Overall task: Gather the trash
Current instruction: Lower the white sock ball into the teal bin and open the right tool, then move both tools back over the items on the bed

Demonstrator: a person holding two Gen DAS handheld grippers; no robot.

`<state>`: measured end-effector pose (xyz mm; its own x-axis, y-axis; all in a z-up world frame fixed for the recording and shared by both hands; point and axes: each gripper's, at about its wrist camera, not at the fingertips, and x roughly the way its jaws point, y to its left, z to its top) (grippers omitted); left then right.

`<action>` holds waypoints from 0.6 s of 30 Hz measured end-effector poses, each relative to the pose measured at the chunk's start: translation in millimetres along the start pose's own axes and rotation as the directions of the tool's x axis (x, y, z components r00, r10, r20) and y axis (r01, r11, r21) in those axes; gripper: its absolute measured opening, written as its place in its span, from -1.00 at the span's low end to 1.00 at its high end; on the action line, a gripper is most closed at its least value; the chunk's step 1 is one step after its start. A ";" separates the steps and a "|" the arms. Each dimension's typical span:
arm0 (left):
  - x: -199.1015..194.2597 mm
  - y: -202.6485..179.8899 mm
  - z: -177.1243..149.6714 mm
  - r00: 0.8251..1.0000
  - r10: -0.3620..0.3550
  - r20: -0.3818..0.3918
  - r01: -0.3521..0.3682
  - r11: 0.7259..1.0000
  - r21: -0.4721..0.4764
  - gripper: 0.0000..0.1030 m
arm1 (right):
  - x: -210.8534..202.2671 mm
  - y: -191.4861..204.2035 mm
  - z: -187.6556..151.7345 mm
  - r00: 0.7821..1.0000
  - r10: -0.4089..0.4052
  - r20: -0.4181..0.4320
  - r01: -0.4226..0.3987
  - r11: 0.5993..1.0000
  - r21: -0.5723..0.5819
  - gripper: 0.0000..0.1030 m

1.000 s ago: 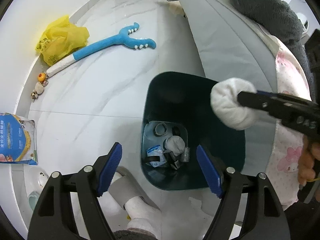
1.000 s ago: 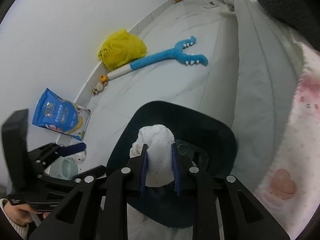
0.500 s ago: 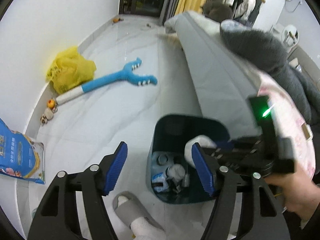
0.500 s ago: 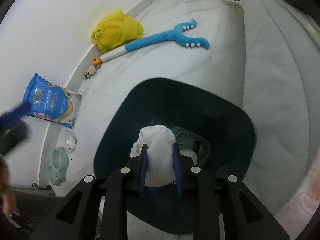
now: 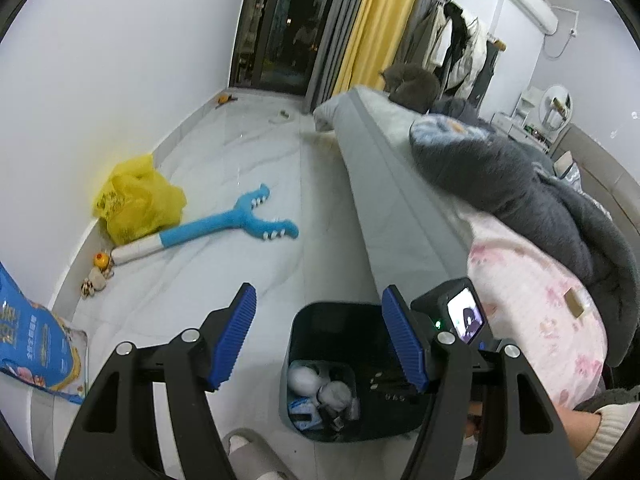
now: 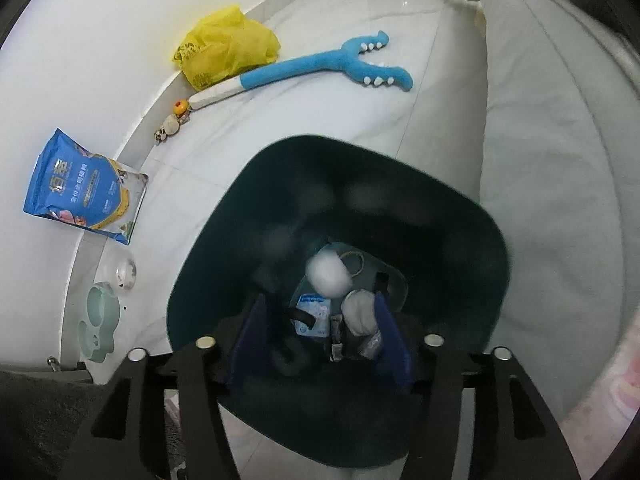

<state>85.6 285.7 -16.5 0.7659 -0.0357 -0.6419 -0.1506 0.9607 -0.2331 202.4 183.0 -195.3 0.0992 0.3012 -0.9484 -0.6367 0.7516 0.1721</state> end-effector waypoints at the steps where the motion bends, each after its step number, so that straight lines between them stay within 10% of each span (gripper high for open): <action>1: -2.1 -1.3 1.6 1.000 -0.002 0.005 0.002 1.000 0.002 0.33 | -3.7 0.0 0.6 1.000 0.000 0.009 0.000 1.000 -0.001 0.22; 18: -28.4 -64.0 27.0 0.991 -0.040 0.130 0.030 0.997 0.076 0.83 | -135.9 -26.8 -8.7 0.952 0.003 0.306 0.005 1.000 -0.025 0.62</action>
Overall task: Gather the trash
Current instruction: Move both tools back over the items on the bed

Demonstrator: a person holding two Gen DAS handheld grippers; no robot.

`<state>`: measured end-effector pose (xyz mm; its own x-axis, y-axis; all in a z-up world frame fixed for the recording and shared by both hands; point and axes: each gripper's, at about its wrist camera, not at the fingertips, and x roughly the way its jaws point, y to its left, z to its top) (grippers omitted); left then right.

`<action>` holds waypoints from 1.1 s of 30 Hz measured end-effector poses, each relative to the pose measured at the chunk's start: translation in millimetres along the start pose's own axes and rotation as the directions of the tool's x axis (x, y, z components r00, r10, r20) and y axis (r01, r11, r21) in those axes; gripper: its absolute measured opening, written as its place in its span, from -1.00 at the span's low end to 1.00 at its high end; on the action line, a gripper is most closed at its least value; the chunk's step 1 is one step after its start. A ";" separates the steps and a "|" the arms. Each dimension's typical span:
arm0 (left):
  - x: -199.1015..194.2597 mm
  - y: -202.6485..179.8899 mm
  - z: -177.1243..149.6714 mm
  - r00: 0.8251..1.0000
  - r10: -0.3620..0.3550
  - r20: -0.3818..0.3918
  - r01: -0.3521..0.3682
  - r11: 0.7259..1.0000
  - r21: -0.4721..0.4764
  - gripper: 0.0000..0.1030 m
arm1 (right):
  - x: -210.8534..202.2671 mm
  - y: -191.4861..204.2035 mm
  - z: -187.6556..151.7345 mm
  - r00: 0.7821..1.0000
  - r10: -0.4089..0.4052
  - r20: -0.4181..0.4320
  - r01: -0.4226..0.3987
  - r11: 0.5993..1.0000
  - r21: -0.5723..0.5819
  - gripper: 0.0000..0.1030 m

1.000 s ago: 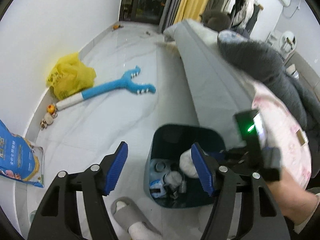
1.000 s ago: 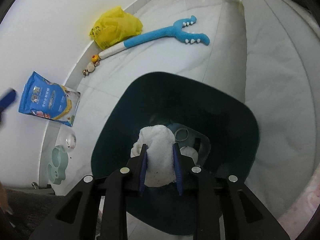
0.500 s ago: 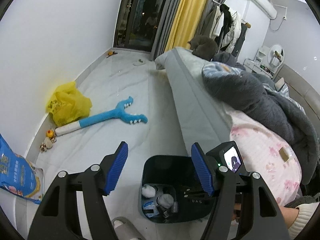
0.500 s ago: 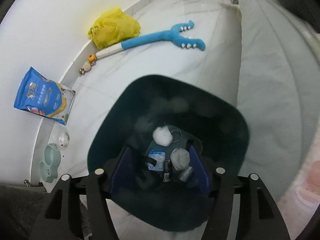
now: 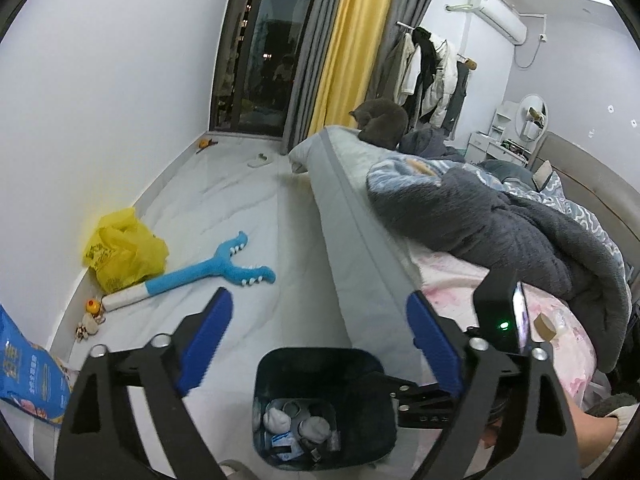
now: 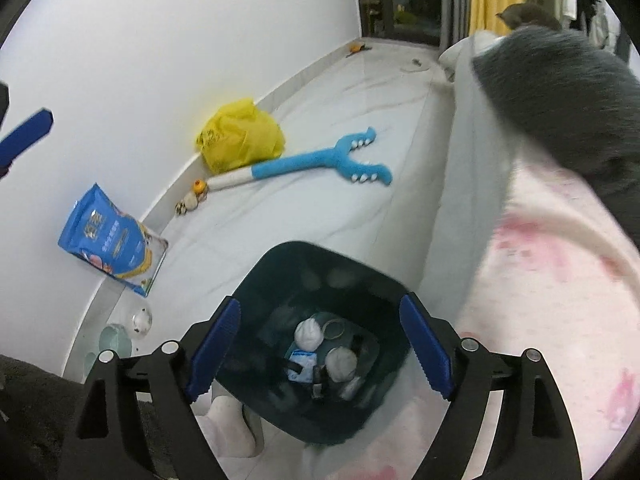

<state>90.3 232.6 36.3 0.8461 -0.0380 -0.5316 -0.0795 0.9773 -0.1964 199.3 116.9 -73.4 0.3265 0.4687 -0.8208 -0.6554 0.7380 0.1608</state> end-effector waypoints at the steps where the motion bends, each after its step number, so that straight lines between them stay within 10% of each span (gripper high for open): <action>1: -0.6 -6.0 1.8 1.000 -0.001 0.009 0.001 1.000 0.004 0.84 | -4.7 -3.2 -0.7 1.000 -0.004 0.008 0.004 1.000 0.003 0.62; 33: 48.4 -151.4 1.4 0.994 -0.108 -0.037 0.112 0.980 0.166 0.91 | -142.8 -143.4 -42.6 0.968 -0.173 0.181 0.169 0.985 0.040 0.73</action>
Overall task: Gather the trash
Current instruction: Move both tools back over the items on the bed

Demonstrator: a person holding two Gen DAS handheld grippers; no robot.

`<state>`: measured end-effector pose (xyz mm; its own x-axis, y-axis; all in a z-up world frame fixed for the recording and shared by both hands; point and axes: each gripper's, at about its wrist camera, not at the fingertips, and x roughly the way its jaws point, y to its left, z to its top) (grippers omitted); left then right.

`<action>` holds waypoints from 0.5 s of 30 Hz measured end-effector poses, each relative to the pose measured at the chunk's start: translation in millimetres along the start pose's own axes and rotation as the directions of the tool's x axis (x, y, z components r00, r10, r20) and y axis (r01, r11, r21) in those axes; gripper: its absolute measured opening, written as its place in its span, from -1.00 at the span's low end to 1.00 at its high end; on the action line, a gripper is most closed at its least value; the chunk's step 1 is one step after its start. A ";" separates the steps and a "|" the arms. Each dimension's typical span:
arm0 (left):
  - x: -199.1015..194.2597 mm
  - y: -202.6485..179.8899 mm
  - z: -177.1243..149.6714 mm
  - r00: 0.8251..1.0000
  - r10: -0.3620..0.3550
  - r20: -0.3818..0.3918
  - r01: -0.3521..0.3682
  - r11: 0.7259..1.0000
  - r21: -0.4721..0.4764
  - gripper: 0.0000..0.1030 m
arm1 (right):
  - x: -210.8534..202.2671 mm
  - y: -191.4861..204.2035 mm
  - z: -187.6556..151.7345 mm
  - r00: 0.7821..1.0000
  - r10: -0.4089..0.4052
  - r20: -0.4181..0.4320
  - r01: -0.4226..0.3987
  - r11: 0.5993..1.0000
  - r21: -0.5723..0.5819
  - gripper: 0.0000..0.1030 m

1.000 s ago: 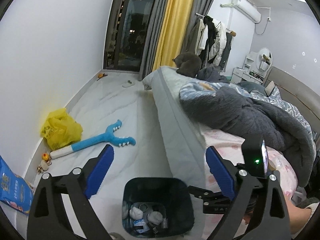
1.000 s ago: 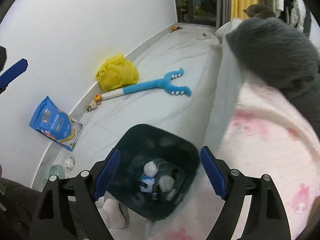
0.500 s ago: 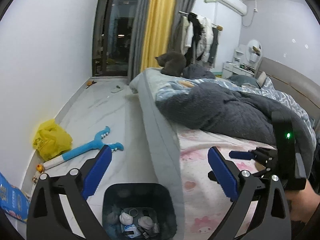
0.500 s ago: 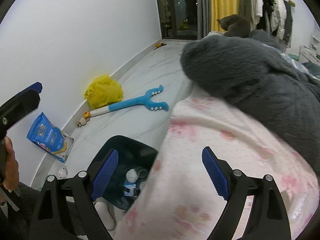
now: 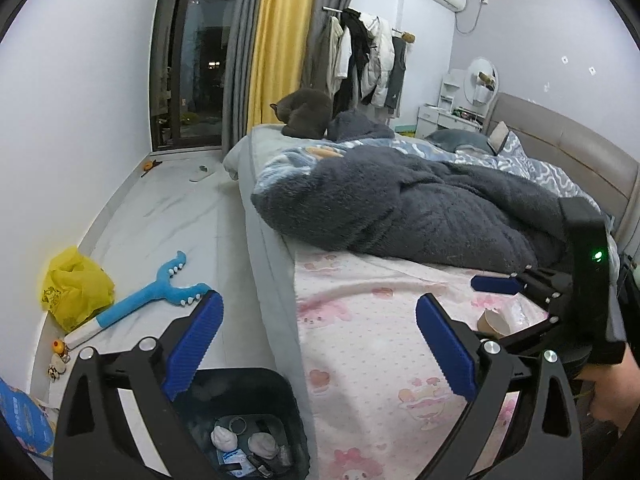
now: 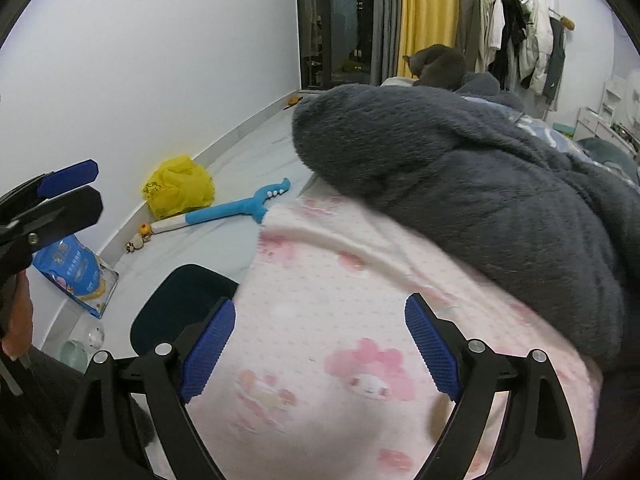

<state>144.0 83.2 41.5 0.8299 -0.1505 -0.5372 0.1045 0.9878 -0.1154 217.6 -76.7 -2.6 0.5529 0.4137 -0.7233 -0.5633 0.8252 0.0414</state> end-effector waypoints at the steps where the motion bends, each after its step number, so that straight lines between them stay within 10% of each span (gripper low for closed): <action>1: 1.9 -3.4 -0.5 1.000 -0.008 -0.004 0.008 1.000 0.006 0.91 | -2.9 -5.0 -1.0 1.000 0.004 0.002 -0.004 1.000 0.003 0.74; 15: 27.9 -54.8 -2.7 0.996 -0.072 -0.054 0.076 0.994 0.081 0.91 | -29.4 -65.5 -22.7 1.000 0.004 -0.005 -0.005 0.999 -0.035 0.75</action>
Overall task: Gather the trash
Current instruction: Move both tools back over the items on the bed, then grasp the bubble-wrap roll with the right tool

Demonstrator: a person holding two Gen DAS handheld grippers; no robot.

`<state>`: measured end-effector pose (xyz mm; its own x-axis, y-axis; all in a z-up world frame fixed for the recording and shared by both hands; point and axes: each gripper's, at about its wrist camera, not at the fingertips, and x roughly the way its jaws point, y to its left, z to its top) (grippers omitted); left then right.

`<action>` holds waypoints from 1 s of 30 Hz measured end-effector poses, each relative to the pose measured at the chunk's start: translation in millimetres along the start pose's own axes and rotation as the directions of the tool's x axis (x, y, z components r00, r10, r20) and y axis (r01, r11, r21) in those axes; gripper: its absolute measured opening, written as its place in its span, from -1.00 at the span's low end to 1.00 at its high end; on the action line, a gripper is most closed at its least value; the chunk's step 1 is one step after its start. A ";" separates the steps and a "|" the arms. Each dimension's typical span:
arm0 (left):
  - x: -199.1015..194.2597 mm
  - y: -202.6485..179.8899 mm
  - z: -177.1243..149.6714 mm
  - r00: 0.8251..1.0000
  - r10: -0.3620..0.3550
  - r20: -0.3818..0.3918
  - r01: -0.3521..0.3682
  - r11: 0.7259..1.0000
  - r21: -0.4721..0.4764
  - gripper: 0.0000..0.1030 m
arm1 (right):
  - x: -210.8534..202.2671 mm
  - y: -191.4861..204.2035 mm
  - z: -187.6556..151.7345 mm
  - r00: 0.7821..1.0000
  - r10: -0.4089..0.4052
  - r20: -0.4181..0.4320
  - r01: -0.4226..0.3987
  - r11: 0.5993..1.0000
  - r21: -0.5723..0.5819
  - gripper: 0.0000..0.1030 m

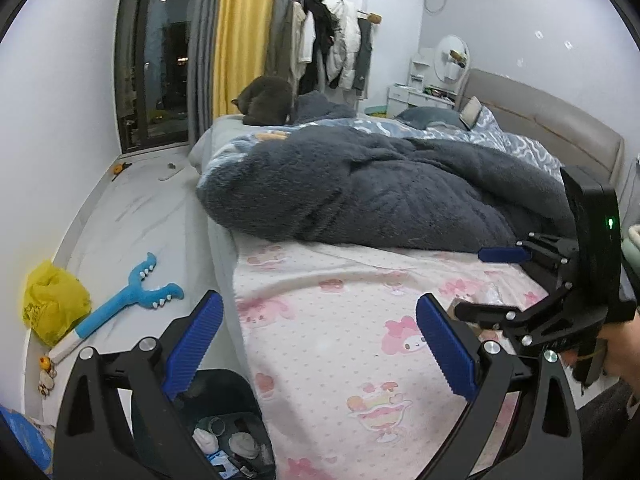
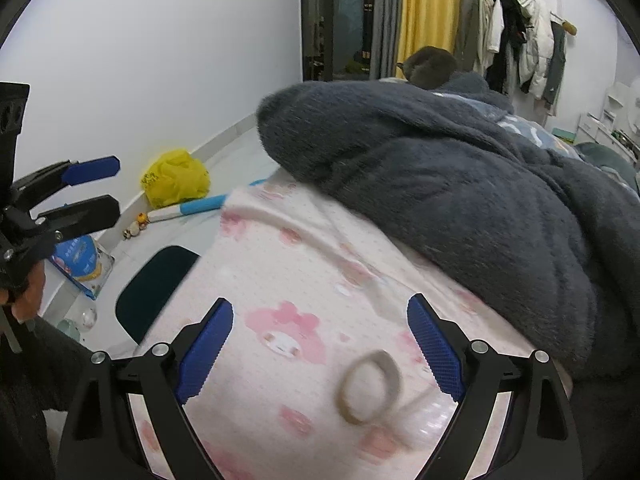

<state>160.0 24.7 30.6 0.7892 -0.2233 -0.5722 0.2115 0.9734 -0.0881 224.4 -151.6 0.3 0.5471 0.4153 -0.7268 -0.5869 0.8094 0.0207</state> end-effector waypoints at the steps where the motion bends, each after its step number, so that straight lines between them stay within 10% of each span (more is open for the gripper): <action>1: 2.8 -4.0 0.3 1.000 -0.005 -0.004 0.005 1.000 0.012 0.91 | -1.3 -7.1 -3.0 1.000 -0.004 -0.003 0.004 1.000 0.005 0.75; 30: 68.0 -84.7 1.1 0.974 -0.198 -0.113 0.209 0.974 0.088 0.90 | 4.3 -85.1 -78.4 0.994 0.035 -0.106 -0.042 0.997 -0.069 0.75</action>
<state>196.4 -72.9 0.0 0.6611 -0.4046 -0.6319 0.4214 0.8970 -0.1335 229.9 -251.2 -58.4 0.4601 0.3972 -0.7940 -0.6493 0.7606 0.0042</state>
